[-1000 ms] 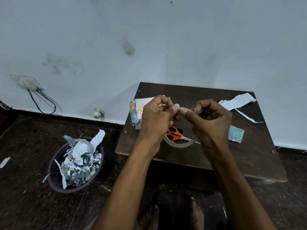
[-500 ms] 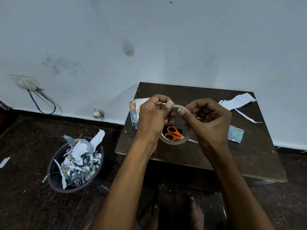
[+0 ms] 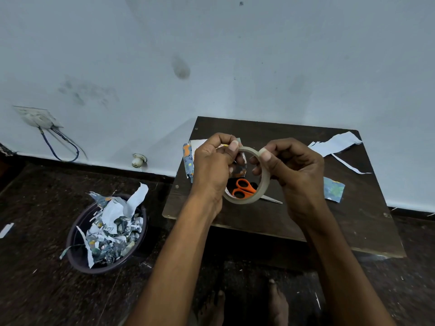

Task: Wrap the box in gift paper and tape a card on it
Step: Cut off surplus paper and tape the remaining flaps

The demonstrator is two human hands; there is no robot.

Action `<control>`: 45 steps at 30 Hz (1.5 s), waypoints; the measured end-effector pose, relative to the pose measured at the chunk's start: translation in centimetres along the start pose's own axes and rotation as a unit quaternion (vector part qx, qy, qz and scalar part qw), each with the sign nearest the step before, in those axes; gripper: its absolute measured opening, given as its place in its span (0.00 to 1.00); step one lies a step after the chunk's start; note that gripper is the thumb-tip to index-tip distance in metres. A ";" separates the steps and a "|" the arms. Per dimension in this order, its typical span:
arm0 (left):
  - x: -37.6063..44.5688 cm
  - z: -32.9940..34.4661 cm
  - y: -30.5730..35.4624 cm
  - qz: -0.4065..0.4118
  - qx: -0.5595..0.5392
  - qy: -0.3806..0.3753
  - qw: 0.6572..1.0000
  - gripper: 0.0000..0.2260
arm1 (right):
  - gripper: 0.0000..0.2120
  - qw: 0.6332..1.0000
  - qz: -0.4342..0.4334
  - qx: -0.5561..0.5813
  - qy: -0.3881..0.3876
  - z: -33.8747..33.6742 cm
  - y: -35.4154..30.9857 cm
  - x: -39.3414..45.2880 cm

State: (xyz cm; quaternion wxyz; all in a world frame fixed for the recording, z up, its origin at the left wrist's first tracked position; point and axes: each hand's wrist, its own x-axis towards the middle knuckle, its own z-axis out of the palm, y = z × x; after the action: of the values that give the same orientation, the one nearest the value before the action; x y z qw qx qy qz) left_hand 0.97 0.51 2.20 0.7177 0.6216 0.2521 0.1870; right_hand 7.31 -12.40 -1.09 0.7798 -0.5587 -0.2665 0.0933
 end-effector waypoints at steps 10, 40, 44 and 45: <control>0.0 0.1 -0.4 0.014 0.002 0.014 1.000 0.08 | 0.07 0.999 0.032 -0.012 0.010 0.2 0.4 0.1; 0.2 -0.2 -0.8 0.091 0.034 -0.065 0.993 0.09 | 0.07 0.982 -0.070 -0.168 0.050 -1.8 0.6 0.5; 0.1 0.0 -0.9 0.108 0.022 -0.057 0.992 0.11 | 0.05 0.973 -0.088 -0.196 0.085 -1.1 0.8 0.3; 0.1 0.1 -0.9 0.110 0.019 -0.056 0.992 0.12 | 0.05 0.970 -0.092 -0.206 0.095 -1.1 0.9 0.3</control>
State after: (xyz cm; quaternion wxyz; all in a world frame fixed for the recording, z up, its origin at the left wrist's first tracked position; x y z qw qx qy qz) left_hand 1.01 0.37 1.36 0.6939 0.6685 0.1448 0.2252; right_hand 8.28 -12.83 -2.04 0.6750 -0.6865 -0.2551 -0.0891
